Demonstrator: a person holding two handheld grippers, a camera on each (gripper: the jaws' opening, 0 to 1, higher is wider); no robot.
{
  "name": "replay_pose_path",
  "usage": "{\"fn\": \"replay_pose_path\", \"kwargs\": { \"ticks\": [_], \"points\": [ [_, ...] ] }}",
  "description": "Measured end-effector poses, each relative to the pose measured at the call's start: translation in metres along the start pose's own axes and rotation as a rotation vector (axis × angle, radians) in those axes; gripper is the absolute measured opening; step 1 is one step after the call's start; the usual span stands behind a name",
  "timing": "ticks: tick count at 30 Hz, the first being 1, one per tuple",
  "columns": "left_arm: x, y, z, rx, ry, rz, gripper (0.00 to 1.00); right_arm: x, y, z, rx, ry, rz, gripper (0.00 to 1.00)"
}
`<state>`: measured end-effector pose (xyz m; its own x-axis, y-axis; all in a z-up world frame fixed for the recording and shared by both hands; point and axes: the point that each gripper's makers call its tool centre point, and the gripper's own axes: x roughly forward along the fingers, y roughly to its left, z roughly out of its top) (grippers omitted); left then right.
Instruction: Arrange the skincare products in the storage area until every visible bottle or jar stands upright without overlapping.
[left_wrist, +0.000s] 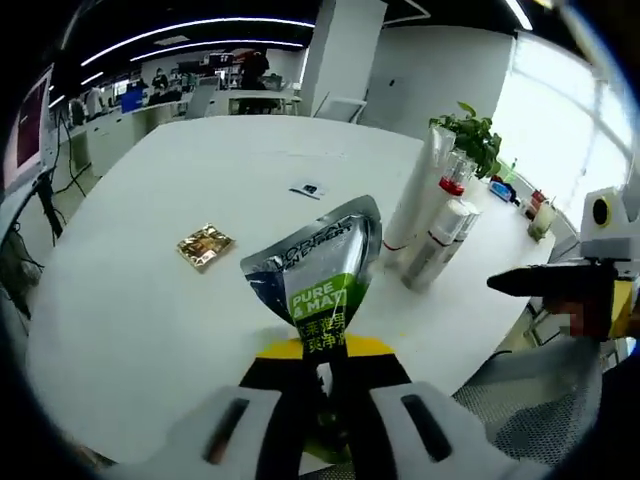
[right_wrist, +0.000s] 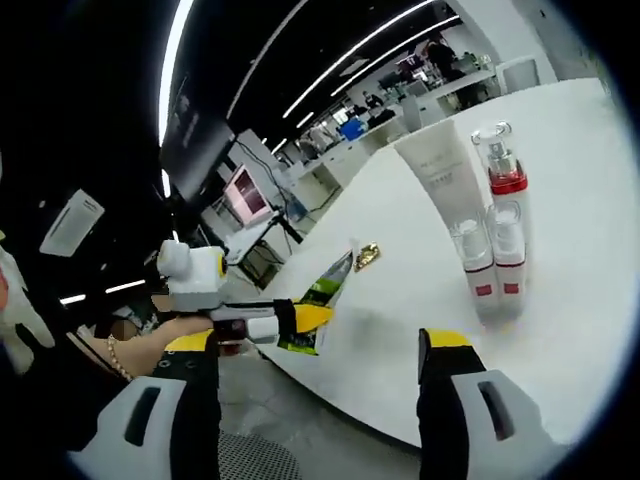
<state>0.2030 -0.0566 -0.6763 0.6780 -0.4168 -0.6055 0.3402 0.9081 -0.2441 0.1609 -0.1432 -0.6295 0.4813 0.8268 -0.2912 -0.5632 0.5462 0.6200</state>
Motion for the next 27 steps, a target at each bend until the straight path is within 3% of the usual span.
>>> {"fn": "replay_pose_path", "kwargs": {
  "ticks": [7, 14, 16, 27],
  "points": [
    [-0.031, -0.024, 0.020, 0.006, -0.051, -0.107, 0.05, 0.017, 0.015, -0.002, 0.079, -0.040, 0.050, 0.79],
    [-0.048, -0.038, 0.018, 0.052, -0.033, -0.159, 0.05, 0.021, 0.024, 0.009, 0.140, -0.104, 0.076, 0.69],
    [-0.052, -0.043, 0.016, 0.078, -0.018, -0.167, 0.05, 0.023, 0.031, 0.021, 0.138, -0.169, 0.099, 0.64],
    [-0.058, -0.065, 0.009, 0.111, 0.002, -0.222, 0.05, 0.036, 0.045, 0.025, 0.195, -0.188, 0.150, 0.44]
  ]
}}
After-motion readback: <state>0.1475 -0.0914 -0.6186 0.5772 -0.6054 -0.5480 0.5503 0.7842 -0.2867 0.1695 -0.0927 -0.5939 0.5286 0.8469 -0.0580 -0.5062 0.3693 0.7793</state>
